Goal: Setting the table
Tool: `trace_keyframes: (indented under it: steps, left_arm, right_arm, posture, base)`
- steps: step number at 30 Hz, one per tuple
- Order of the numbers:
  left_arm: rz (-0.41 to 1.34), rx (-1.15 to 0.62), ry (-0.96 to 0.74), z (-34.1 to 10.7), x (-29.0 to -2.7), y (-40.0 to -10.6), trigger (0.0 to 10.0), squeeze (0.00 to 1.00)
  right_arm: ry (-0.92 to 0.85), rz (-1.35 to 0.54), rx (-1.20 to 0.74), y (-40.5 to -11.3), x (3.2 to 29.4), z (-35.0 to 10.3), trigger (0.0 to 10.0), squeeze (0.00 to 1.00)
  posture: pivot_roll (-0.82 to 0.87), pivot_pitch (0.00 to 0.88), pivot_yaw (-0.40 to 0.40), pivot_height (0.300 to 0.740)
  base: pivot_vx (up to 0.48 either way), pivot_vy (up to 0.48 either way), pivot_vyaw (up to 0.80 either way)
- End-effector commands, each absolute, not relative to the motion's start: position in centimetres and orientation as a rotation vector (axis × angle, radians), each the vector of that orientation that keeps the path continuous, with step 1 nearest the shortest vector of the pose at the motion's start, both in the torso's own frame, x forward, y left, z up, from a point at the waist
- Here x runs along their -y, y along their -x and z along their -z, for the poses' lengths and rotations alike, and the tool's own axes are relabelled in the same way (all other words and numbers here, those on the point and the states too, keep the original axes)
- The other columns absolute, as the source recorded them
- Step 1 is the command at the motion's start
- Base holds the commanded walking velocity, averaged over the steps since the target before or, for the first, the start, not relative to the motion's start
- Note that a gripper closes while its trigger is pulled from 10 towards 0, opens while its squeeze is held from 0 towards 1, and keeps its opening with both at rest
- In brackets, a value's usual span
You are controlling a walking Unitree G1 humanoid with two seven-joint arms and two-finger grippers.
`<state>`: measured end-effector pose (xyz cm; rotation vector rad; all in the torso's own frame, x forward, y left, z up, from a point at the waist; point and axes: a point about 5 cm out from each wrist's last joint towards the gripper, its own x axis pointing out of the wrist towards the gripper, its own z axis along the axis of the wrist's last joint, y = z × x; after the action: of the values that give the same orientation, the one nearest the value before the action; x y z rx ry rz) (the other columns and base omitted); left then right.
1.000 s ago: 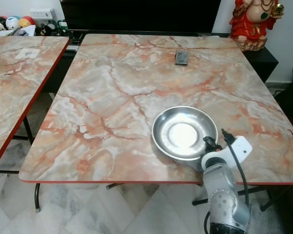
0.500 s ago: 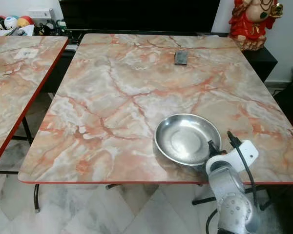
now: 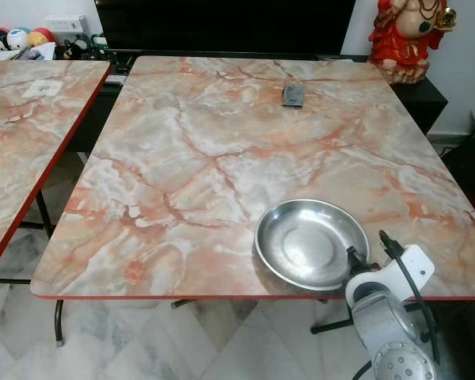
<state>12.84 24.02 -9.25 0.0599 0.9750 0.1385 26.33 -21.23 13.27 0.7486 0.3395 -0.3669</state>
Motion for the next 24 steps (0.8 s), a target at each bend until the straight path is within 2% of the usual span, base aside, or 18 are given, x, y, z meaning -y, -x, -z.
trace_keyframes:
  steps: [1,4,13,14,15,16,17,24]
  left_arm:
    - [-0.13,-1.025,-0.055,9.8,-23.6,-11.5,10.0,0.0]
    - [-0.129,-1.027,-0.054,9.9,-23.5,-11.4,10.0,0.0]
    - [-0.129,-1.029,-0.052,9.9,-23.3,-11.3,10.0,0.0]
    - [-0.129,-1.03,-0.052,9.9,-23.4,-11.3,10.0,0.0]
    - [-0.129,-1.03,-0.052,9.9,-23.4,-11.3,10.0,0.0]
    - [-0.129,-1.03,-0.051,9.9,-23.4,-11.3,10.0,0.0]
    - [-0.13,-1.03,-0.051,9.9,-23.4,-11.3,10.0,0.0]
    - [-0.133,-1.027,-0.045,9.9,-23.3,-11.4,10.0,0.0]
  right_arm:
    - [-0.714,0.391,-0.374,-25.7,21.5,-12.8,10.0,0.57]
    - [-0.702,0.389,-0.373,-25.8,21.6,-12.9,10.0,0.53]
    - [-0.681,0.391,-0.367,-25.7,21.9,-13.2,10.0,0.51]
    - [-0.679,0.394,-0.361,-25.7,22.0,-13.4,10.0,0.42]
    - [-0.679,0.396,-0.357,-25.8,22.0,-13.4,10.0,0.42]
    - [-0.676,0.397,-0.354,-25.8,22.1,-13.5,10.0,0.12]
    - [-0.671,0.396,-0.349,-25.9,22.1,-13.6,10.0,0.0]
    - [-0.649,0.375,-0.298,-26.4,22.3,-14.7,10.0,0.0]
  posture:
    - [0.01,0.169,-0.041,0.74]
    - [0.01,0.169,-0.043,0.74]
    - [0.0,0.174,-0.046,0.74]
    - [0.0,0.174,-0.047,0.74]
    - [0.0,0.174,-0.047,0.74]
    - [0.0,0.176,-0.049,0.74]
    - [0.0,0.176,-0.049,0.74]
    - [0.0,0.178,-0.052,0.74]
  base:
    - [0.0,0.0,0.0]
    - [0.0,0.0,0.0]
    - [0.0,0.0,0.0]
    - [0.0,0.0,0.0]
    - [0.0,0.0,0.0]
    - [0.0,0.0,0.0]
    - [0.0,0.0,0.0]
    - [0.0,0.0,0.0]
